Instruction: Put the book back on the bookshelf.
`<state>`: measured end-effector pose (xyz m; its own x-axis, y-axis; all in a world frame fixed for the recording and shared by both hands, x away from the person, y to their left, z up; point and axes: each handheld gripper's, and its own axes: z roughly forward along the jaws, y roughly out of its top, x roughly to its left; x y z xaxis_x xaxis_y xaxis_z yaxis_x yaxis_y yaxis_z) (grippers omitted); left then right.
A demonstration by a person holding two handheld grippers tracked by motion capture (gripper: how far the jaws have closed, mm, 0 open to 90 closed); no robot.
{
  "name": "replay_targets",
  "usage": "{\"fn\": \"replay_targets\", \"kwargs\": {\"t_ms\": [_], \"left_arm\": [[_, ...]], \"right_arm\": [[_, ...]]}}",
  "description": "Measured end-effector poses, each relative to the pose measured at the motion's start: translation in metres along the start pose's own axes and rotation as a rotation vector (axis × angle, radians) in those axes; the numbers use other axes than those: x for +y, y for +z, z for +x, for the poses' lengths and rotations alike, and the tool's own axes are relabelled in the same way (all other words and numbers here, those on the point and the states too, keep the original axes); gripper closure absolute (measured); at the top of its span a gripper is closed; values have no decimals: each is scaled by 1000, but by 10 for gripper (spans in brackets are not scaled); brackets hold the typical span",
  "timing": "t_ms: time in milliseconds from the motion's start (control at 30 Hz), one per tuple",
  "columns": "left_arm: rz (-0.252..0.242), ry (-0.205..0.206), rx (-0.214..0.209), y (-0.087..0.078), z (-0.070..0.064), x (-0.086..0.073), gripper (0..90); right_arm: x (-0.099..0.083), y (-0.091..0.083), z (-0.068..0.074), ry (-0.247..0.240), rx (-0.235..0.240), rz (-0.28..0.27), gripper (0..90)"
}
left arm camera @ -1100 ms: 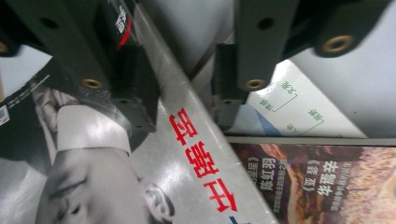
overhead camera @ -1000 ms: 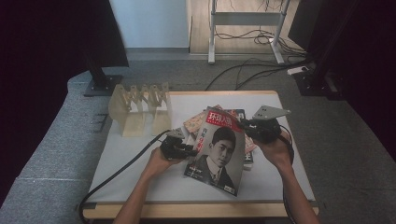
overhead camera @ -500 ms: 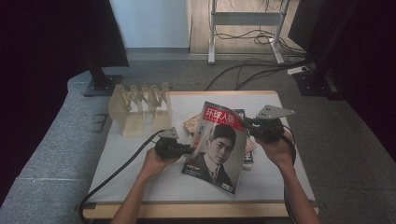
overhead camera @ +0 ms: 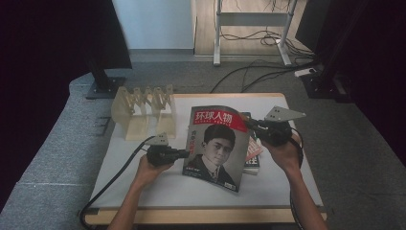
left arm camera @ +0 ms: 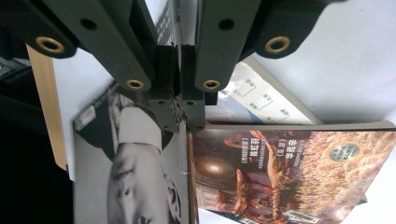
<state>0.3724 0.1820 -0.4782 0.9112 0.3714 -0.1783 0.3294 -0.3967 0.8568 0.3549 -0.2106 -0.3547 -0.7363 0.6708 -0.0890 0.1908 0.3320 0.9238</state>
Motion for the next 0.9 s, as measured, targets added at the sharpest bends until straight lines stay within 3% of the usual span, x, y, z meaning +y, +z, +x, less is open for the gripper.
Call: {"fn": "replay_targets", "kwargs": {"t_ms": [267, 467, 900], "left_arm": [[-5, 46, 27, -8, -7, -5, 882], [-36, 78, 26, -13, -14, -12, 883], [-62, 106, 28, -22, -21, -21, 884]], "right_arm": [[-3, 0, 0, 20, -2, -9, 822], [-7, -2, -2, 44, 7, -29, 797], [-16, 12, 0, 100, 54, 7, 512]]}}
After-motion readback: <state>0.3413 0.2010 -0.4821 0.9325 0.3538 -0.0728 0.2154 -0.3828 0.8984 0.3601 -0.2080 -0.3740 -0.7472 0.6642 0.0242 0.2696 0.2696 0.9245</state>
